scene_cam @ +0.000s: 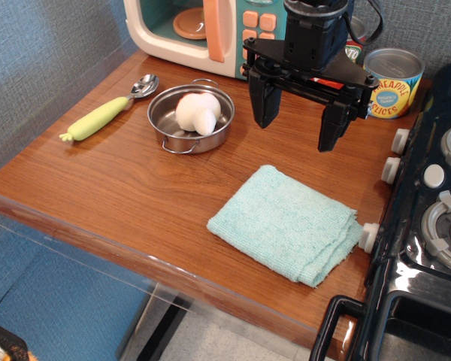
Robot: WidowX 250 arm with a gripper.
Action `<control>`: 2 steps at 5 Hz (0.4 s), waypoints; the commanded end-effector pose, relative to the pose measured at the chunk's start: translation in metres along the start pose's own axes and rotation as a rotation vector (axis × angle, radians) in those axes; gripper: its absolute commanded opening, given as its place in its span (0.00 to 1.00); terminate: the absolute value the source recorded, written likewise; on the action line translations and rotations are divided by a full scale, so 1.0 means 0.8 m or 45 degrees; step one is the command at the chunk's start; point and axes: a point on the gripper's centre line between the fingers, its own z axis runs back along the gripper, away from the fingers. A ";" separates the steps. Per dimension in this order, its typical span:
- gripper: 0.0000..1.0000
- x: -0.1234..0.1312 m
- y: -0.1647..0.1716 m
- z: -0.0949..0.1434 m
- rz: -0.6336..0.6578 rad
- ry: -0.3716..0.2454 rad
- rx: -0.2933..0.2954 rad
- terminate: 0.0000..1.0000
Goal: Move the mushroom behind the blue cloth.
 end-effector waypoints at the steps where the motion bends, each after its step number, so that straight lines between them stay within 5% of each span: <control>1: 1.00 0.000 0.000 0.000 0.000 0.000 0.000 0.00; 2: 1.00 0.019 0.056 -0.002 0.113 -0.026 0.020 0.00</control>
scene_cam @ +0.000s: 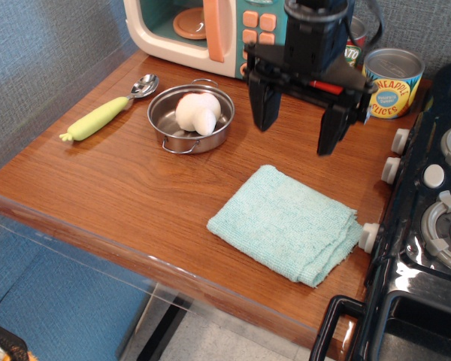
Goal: Move the mushroom behind the blue cloth.
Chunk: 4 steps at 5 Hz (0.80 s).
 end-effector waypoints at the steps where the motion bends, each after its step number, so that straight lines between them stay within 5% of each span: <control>1: 1.00 0.036 0.106 0.015 0.226 -0.085 0.051 0.00; 2: 1.00 0.047 0.164 0.007 0.353 -0.081 0.123 0.00; 4: 1.00 0.060 0.213 -0.052 0.473 -0.004 0.142 0.00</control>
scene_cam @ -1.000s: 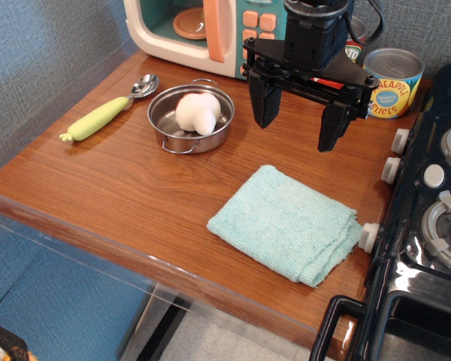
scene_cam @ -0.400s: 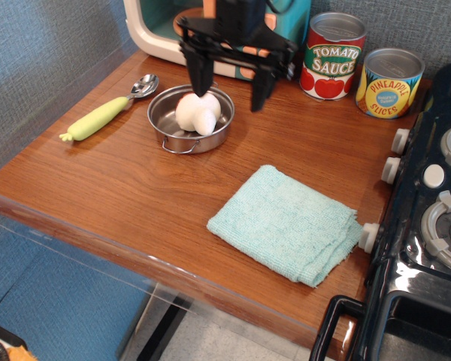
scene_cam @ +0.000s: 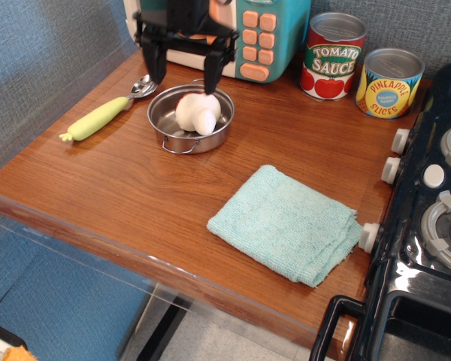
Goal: Move the mushroom behind the blue cloth.
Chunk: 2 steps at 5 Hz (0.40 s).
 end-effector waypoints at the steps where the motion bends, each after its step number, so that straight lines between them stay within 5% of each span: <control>1: 1.00 0.028 0.003 -0.024 0.055 -0.025 0.017 0.00; 2: 1.00 0.035 -0.011 -0.048 0.060 0.008 0.000 0.00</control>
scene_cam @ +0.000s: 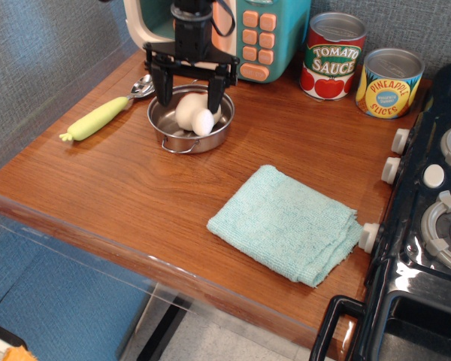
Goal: Move the mushroom behind the blue cloth.
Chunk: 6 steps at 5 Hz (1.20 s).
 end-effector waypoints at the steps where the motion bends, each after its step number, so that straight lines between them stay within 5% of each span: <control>1: 1.00 0.010 -0.012 -0.002 -0.004 -0.043 0.015 0.00; 2: 0.00 0.011 -0.011 0.013 -0.013 -0.074 0.010 0.00; 4: 0.00 -0.013 -0.048 0.109 -0.208 -0.309 -0.044 0.00; 6: 0.00 -0.100 -0.130 0.099 -0.476 -0.259 -0.141 0.00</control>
